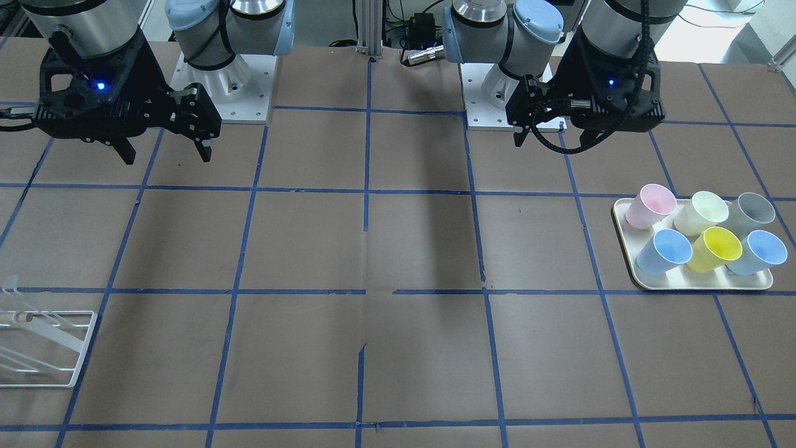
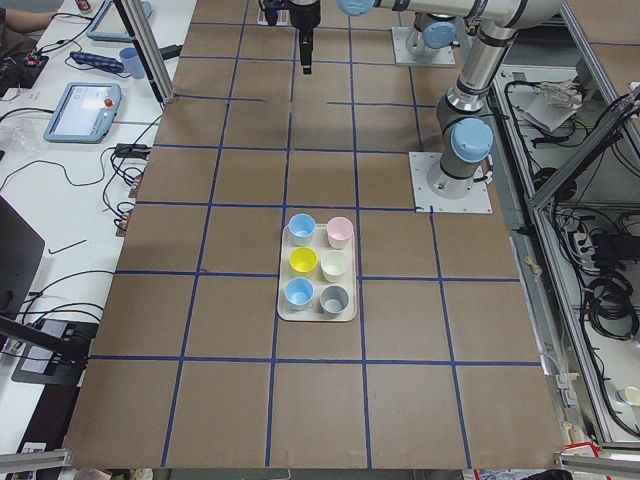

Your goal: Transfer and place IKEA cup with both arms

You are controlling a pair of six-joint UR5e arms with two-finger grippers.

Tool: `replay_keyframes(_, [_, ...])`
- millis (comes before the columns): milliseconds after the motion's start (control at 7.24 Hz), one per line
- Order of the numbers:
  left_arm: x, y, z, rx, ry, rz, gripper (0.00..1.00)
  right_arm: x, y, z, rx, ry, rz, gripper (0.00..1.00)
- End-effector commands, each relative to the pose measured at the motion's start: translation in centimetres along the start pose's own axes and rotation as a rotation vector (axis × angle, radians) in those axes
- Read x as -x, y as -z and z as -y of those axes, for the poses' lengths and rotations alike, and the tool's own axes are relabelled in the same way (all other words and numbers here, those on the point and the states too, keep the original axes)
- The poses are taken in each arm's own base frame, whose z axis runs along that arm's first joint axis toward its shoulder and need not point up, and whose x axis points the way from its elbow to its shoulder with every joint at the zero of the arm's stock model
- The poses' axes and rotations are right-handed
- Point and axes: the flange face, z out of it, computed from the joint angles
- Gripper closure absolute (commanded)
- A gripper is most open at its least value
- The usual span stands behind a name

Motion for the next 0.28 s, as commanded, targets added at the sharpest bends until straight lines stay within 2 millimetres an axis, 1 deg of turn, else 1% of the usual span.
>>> replay_keyframes(0, [-0.13, -0.06, 0.74, -0.035, -0.011, 0.004, 0.0, -0.01, 0.07, -0.02, 0.0, 0.0, -0.001, 0.0])
replay_keyframes(138, [-0.14, 0.24, 0.45, -0.041, -0.013, 0.005, 0.0, -0.01, 0.01, 0.04, 0.0, 0.0, -0.001, 0.0])
